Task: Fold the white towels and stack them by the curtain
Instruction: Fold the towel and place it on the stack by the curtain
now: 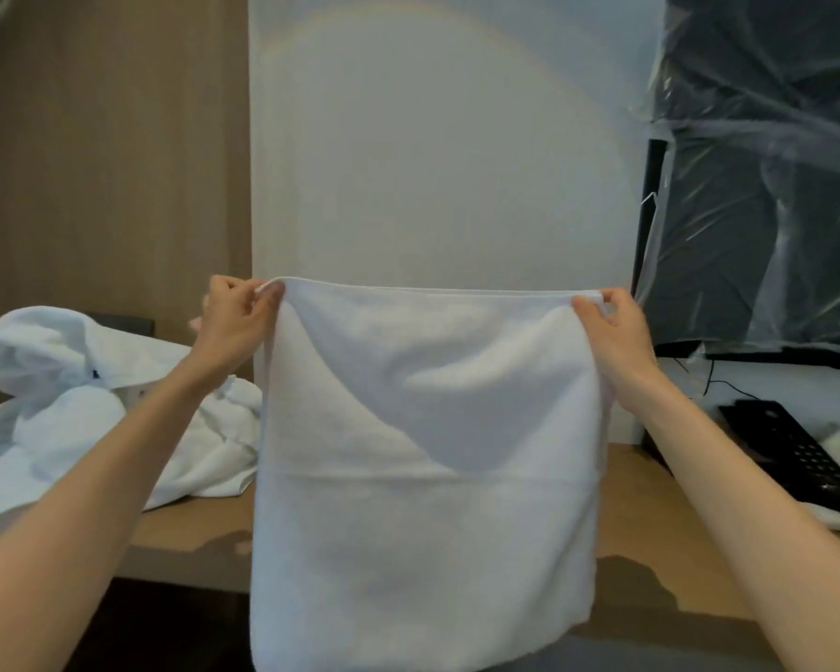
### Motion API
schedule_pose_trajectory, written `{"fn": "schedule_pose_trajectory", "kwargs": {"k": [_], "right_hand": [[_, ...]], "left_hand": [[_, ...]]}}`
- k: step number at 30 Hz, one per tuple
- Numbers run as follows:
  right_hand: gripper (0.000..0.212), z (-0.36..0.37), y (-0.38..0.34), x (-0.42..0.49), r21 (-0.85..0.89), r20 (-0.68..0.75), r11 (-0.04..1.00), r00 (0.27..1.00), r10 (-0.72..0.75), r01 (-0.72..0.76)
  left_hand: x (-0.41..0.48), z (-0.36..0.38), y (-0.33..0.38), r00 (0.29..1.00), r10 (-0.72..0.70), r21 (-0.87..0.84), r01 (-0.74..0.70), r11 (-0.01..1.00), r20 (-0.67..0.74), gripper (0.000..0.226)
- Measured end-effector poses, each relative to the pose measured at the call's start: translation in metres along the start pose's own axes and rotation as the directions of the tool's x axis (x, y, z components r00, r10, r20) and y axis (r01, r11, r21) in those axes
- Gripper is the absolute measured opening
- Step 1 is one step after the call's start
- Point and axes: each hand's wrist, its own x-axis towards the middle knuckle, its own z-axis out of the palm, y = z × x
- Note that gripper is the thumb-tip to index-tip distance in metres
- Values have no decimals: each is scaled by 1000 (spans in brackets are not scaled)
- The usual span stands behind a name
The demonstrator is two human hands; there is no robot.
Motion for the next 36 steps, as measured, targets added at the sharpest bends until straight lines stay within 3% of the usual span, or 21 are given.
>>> {"fn": "schedule_pose_trajectory", "kwargs": {"k": [2, 3, 5, 6, 8, 11, 14, 17, 19, 21, 24, 26, 30, 36], "right_hand": [[19, -4, 3, -11, 95, 55, 994, 997, 55, -60], [20, -6, 4, -15, 247, 180, 956, 977, 115, -158], [34, -7, 4, -22, 508, 479, 747, 861, 170, -430], [36, -7, 7, -24, 524, 534, 688, 823, 195, -503], [25, 2, 21, -21, 433, 462, 741, 832, 307, -514], [27, 17, 59, -21, 62, 184, 931, 921, 344, -360], [27, 27, 100, -26, -181, 142, 939, 937, 320, -293], [24, 36, 126, -26, -329, 126, 917, 952, 279, -225], [21, 45, 135, -20, -347, 110, 901, 942, 316, -262], [20, 56, 145, -12, -317, 126, 882, 906, 405, -350], [20, 67, 161, 3, -346, 148, 862, 886, 440, -371], [17, 74, 171, 13, -368, 133, 857, 892, 431, -360], [15, 100, 194, 28, -303, 106, 855, 877, 469, -421], [21, 137, 241, 43, -385, 29, 804, 865, 501, -453]], "left_hand": [[-15, 2, -11, 1000, 9, -251, -9, 968, 0, 28], [-21, 4, -15, 998, 0, -310, -19, 950, -64, 30], [-27, 12, -22, 982, -49, -390, -26, 921, -182, 38], [-28, 15, -24, 976, -79, -416, -12, 909, -201, 41], [-28, 24, -32, 979, -125, -402, 51, 914, -161, 44], [-26, 42, -57, 984, -174, -178, 176, 968, 27, 46], [-30, 65, -79, 966, -222, 6, 224, 975, 130, 47], [-30, 83, -94, 981, -163, 86, 154, 984, 106, 54], [-24, 92, -102, 975, -155, 201, 123, 972, 157, 50], [-11, 101, -109, 949, -235, 283, 171, 944, 212, 44], [11, 119, -120, 889, -363, 249, 299, 921, 277, 46], [23, 133, -130, 823, -462, 186, 423, 887, 330, 37], [41, 173, -152, 633, -672, 8, 725, 688, 383, 24], [45, 245, -198, 620, -728, -33, 768, 640, 293, 30]]}}
